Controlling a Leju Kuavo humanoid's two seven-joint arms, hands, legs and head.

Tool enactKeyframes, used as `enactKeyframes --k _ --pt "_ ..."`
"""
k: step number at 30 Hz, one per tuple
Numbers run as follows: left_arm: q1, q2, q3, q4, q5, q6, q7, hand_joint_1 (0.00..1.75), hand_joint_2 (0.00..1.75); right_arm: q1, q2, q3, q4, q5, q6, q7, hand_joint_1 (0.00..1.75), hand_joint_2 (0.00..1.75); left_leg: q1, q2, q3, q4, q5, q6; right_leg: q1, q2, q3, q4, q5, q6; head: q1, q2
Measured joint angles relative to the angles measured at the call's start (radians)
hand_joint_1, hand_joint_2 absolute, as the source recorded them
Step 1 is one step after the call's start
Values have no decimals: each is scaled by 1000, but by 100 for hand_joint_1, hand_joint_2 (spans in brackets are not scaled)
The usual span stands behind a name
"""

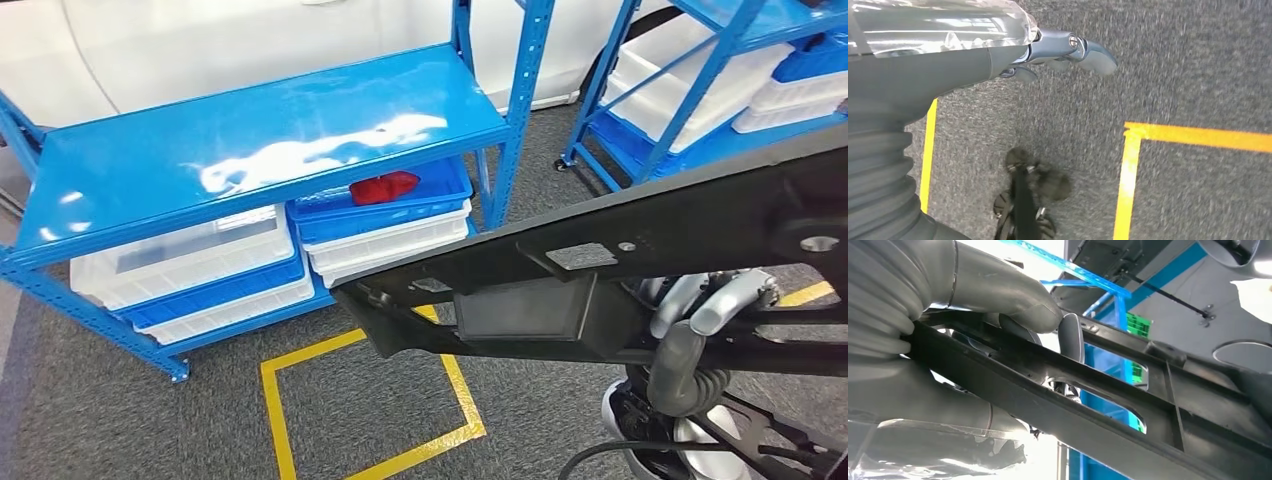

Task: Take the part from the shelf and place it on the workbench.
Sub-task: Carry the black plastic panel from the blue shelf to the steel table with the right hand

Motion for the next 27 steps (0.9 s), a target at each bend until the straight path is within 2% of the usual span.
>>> enactKeyframes --k 1,2,3,4,6,7,8,9,10,11,12,13,14,15,16,17,18,19,20,22,23,25,26,27 --pt "1 1 5 0 -6 7 -1 0 175 -6 10 -1 12 0 11 0 175 175 -1 -5 -26 58 -20 0 2 13 -3 1 2 -2 0 0" --pt "0 3 7 0 -17 13 -1 0 175 -10 20 -1 23 2 18 0 175 175 -1 -7 -38 85 -21 2 4 28 -5 3 3 -3 0 0" --pt "0 6 7 0 -31 17 -1 0 175 -12 30 -1 33 5 21 0 175 175 -1 -9 -31 70 -1 4 6 42 -6 5 4 -3 0 0" --pt "-1 10 6 0 -44 20 0 0 175 -14 38 -2 39 10 21 0 175 175 -1 -15 -5 15 35 8 7 57 -6 8 4 -3 0 0" --pt "-1 21 3 0 -65 22 7 0 175 -17 54 -3 46 21 21 0 175 175 0 -61 62 -127 99 19 9 84 -8 13 4 0 0 0" --pt "-1 27 1 0 -73 22 13 0 175 -16 61 -4 47 28 20 0 175 175 1 -83 84 -175 113 22 8 96 -12 16 6 5 1 0" --pt "-1 33 0 0 -80 22 23 0 175 -14 67 -6 47 34 20 0 175 175 1 -98 94 -198 116 23 6 109 -18 18 8 11 2 0" --pt "0 40 -2 0 -87 23 38 0 175 -10 72 -8 47 43 20 0 175 175 -1 -98 96 -203 114 24 3 121 -24 18 12 18 2 0" --pt "0 44 -5 0 -92 23 56 0 175 -3 76 -11 45 51 19 0 175 175 0 -85 98 -208 116 26 1 133 -29 18 15 26 3 0" --pt "-1 48 -7 -1 -96 25 74 0 175 5 80 -16 42 58 20 -1 175 175 1 -72 99 -212 120 31 1 127 -32 20 13 32 4 0" --pt "-1 52 -9 -1 -98 26 90 0 175 11 83 -22 40 64 20 -1 175 175 2 -58 100 -218 124 37 3 106 -40 34 2 38 6 0" --pt "0 53 -10 -1 -96 29 101 0 175 15 85 -27 37 67 21 -1 175 175 4 -42 101 -222 127 43 5 75 -57 69 -20 43 9 0" --pt "2 55 -10 -1 -91 32 111 0 175 19 86 -34 36 70 22 -1 175 175 2 -27 101 -224 128 46 3 40 -83 127 -53 48 12 0" --pt "5 56 -10 -2 -85 34 120 0 175 25 87 -40 36 71 24 -1 175 175 1 -11 100 -224 128 48 1 18 -117 198 -87 53 14 0" --pt "8 57 -9 -2 -78 36 128 0 175 32 88 -48 36 74 25 -1 175 175 0 5 99 -223 127 48 -3 9 -147 263 -112 58 14 0" --pt "10 57 -7 -2 -73 38 136 0 175 41 89 -56 36 77 26 -1 175 175 -1 21 98 -223 127 48 -7 4 -164 301 -121 62 15 0" --pt "11 57 -6 -2 -70 38 143 0 175 48 89 -63 36 82 27 -1 175 175 -1 35 98 -221 126 47 -10 1 -160 299 -110 65 15 0" --pt "10 57 -5 -2 -69 38 148 0 175 53 90 -69 36 89 27 -1 175 175 0 48 98 -220 124 45 -13 -7 -134 254 -83 67 15 0" --pt "10 57 -5 -2 -69 38 153 0 175 58 90 -74 35 96 26 -1 175 175 -1 60 100 -218 122 42 -14 -25 -92 180 -51 66 15 0" --pt "10 57 -5 -2 -69 40 158 0 175 65 92 -80 32 108 23 -1 175 175 -5 80 103 -215 116 32 -8 -64 -26 56 -13 56 14 0" --pt "10 58 -4 -2 -69 40 159 0 175 69 93 -83 30 112 22 -1 175 175 -7 89 105 -214 114 26 -3 -74 -13 28 -8 48 13 0" --pt "8 57 -4 -2 -69 41 159 0 175 78 94 -89 26 115 22 -1 175 175 -8 107 108 -216 113 13 3 -56 -17 23 -7 32 12 0" --pt "6 57 -4 -2 -69 40 158 0 175 82 94 -92 24 117 22 -1 175 175 -6 107 110 -215 109 7 2 -45 -18 19 -4 24 12 0" --pt "5 57 -4 -2 -68 40 158 0 175 85 94 -94 22 118 22 -1 175 175 -3 93 108 -203 97 2 1 -35 -17 15 -1 17 11 0"
